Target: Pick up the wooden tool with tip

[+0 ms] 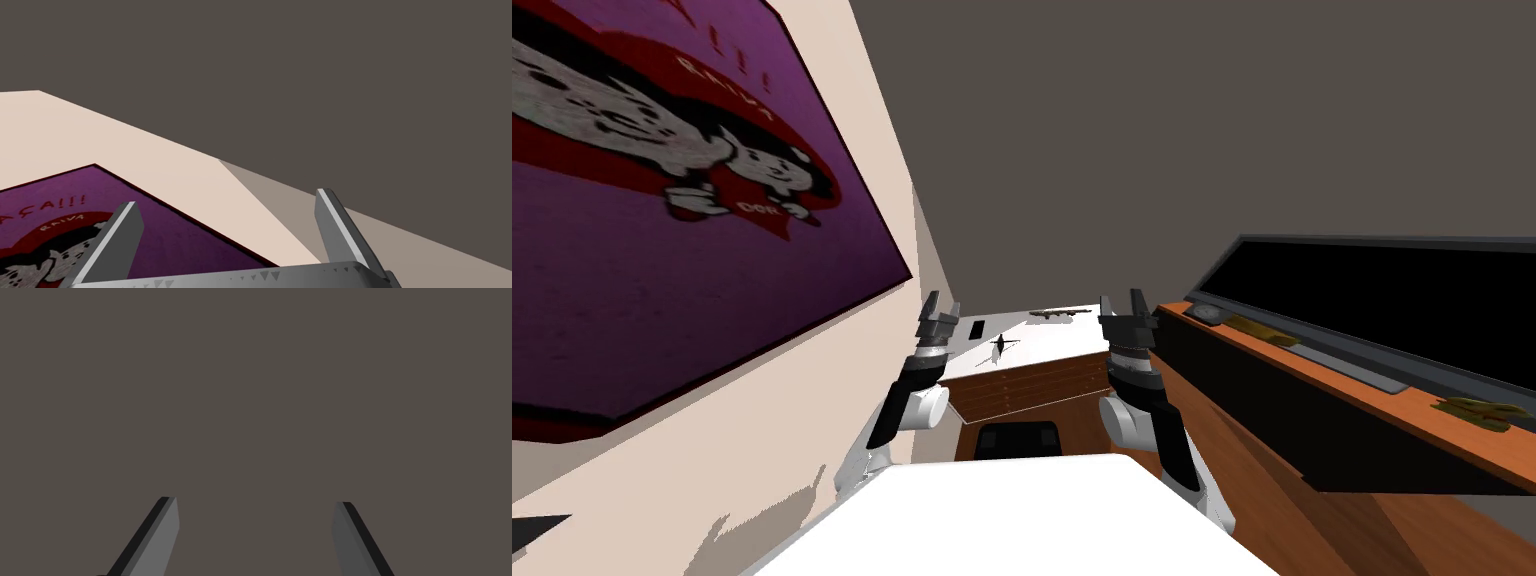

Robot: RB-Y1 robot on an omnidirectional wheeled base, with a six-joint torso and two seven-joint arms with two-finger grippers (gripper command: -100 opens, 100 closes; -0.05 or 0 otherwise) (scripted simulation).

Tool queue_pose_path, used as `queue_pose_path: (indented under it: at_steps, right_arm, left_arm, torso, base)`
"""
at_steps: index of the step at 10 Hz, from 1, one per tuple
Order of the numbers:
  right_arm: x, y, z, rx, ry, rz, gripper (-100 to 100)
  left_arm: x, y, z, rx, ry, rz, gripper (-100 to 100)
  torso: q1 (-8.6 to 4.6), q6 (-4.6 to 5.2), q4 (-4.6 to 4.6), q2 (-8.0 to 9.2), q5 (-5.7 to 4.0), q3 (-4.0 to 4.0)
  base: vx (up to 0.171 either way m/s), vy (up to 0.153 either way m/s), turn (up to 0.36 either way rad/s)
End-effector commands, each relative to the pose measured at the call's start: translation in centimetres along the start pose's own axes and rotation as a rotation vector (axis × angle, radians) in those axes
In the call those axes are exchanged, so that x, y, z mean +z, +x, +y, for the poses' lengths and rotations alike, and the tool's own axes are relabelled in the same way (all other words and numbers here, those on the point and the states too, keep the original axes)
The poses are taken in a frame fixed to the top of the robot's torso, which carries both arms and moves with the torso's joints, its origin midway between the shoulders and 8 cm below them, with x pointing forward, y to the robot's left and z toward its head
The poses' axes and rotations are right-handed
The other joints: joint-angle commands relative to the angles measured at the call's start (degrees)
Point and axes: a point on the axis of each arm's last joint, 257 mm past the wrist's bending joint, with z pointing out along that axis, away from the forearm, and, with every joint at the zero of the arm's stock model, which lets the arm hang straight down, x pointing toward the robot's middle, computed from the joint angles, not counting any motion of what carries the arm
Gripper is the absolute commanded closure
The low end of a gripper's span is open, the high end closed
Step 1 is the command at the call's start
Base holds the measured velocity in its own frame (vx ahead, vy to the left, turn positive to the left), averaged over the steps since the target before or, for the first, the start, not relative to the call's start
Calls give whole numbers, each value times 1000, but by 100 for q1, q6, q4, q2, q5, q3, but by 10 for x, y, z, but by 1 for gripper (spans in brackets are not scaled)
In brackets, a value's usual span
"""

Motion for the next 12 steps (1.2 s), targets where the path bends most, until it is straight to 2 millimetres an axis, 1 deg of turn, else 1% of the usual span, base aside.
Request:
queue_pose_path:
  at_steps: [1,3,4,5,6,8,9,10,11,12]
  right_arm:
    - [0,0,0,0,0,0,0]
    - [0,0,0,0,0,0,0]
    - [0,0,0,0,0,0,0]
    - [0,0,0,0,0,0,0]
    - [0,0,0,0,0,0,0]
    - [0,0,0,0,0,0,0]
    - [0,0,0,0,0,0,0]
    - [0,0,0,0,0,0,0]
    - [0,0,0,0,0,0,0]
    - [0,0,0,0,0,0,0]
  left_arm:
    - [3,-1,9,1,-29,8,-100]
    - [14,1,33,6,-86,33,-100]
    - [14,1,36,6,-98,32,-100]
    - [20,1,51,10,-136,41,-100]
    - [20,1,51,10,-136,41,-100]
    - [31,0,78,23,-202,56,-100]
    - [32,1,83,23,-219,55,-100]
    - [39,0,98,31,-253,62,-100]
    - [38,-1,101,32,-265,60,-100]
    - [44,-3,119,41,-308,63,-100]
  torso:
    - [0,0,0,0,0,0]
    - [10,0,-1,-5,2,-3]
    - [6,0,0,0,1,0]
    - [2,2,0,0,0,0]
    - [2,0,0,1,0,1]
    - [1,0,-1,-3,0,-2]
    - [-7,0,1,5,-1,3]
    - [-9,2,1,2,-3,2]
    - [-7,1,0,-3,-2,-1]
    - [0,1,-1,-5,-1,-2]
  base:
    - [-36,-35,60]
    - [-47,-33,141]
    - [-51,-47,66]
    - [-58,-46,120]
    - [-43,-41,68]
    - [-61,-61,150]
    - [-62,-71,82]
    - [-47,-62,129]
    - [-41,-43,67]
    - [-51,-50,130]
